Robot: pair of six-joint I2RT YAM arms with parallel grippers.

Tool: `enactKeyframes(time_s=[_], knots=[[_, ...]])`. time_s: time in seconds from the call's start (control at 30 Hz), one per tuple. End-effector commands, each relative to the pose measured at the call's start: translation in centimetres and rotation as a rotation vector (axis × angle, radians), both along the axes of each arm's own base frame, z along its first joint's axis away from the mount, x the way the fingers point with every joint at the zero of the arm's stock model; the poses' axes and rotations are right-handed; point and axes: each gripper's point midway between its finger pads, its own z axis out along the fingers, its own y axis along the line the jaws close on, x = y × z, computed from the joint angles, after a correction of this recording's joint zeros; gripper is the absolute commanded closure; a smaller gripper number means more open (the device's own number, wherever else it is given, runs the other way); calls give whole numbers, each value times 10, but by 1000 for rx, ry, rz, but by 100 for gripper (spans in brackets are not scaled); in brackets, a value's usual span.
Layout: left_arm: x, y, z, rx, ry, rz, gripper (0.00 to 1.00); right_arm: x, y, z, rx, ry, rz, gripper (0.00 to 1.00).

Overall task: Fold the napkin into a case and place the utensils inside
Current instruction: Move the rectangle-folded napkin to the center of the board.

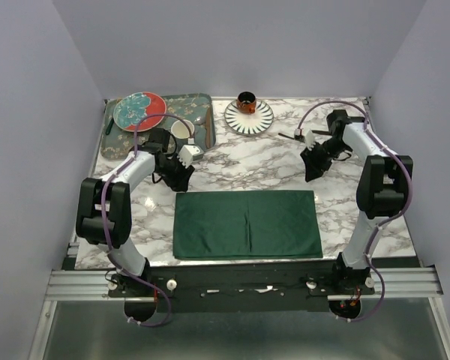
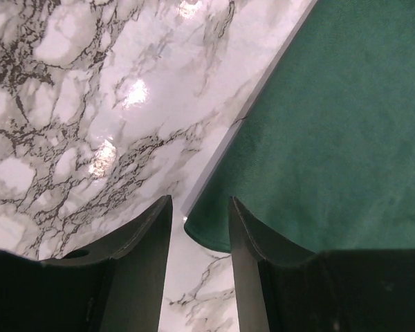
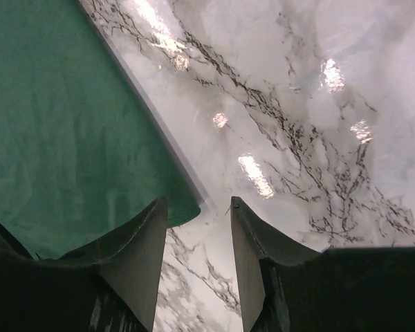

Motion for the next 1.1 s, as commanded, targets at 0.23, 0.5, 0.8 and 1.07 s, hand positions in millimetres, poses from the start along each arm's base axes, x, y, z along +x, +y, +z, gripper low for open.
enactKeyframes(time_s=[0.23, 0.5, 0.8, 1.07], knots=[[-14, -9, -35, 28, 57, -97, 60, -29, 11, -52, -15, 123, 44, 50], [-20, -5, -42, 59, 67, -118, 89, -35, 12, -56, -27, 118, 70, 75], [-3, -7, -28, 53, -8, -106, 100, -15, 11, -50, -60, 51, 61, 99], [55, 2, -10, 120, -182, -19, 100, 54, 3, -27, -119, -113, -45, 99]])
